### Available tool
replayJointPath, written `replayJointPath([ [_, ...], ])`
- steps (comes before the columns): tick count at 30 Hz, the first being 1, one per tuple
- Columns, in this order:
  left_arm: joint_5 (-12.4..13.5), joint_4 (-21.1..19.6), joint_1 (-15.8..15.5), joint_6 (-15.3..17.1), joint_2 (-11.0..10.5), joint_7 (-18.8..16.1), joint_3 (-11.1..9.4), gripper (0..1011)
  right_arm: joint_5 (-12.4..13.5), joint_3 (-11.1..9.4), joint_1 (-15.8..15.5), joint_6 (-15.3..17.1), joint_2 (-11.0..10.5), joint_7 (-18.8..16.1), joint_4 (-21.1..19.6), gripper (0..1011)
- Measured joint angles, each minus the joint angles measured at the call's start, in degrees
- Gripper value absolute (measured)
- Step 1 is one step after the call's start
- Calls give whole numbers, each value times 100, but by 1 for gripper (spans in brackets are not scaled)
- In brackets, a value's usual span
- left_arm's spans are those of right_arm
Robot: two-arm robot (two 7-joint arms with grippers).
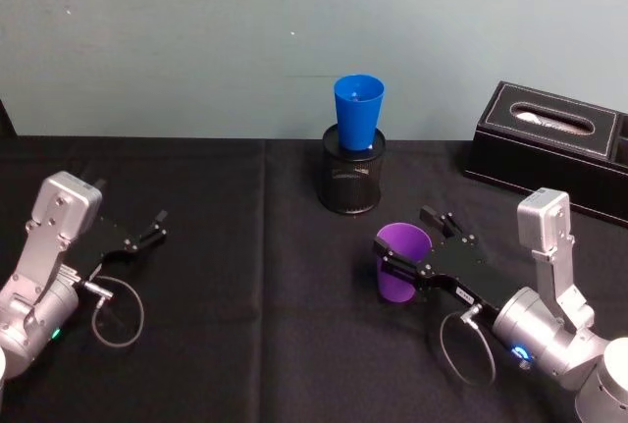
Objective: Pick up one cup with a gripper and tap it against the other cup.
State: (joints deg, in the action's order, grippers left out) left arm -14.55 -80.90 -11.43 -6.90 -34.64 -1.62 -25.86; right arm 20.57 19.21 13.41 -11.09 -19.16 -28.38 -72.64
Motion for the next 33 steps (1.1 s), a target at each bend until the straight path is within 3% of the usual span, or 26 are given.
replayJointPath([
  [33, 0, 0, 0, 0, 0, 0, 0, 1011, 72, -218, -98, -258, 53, 107, -96, 1004],
])
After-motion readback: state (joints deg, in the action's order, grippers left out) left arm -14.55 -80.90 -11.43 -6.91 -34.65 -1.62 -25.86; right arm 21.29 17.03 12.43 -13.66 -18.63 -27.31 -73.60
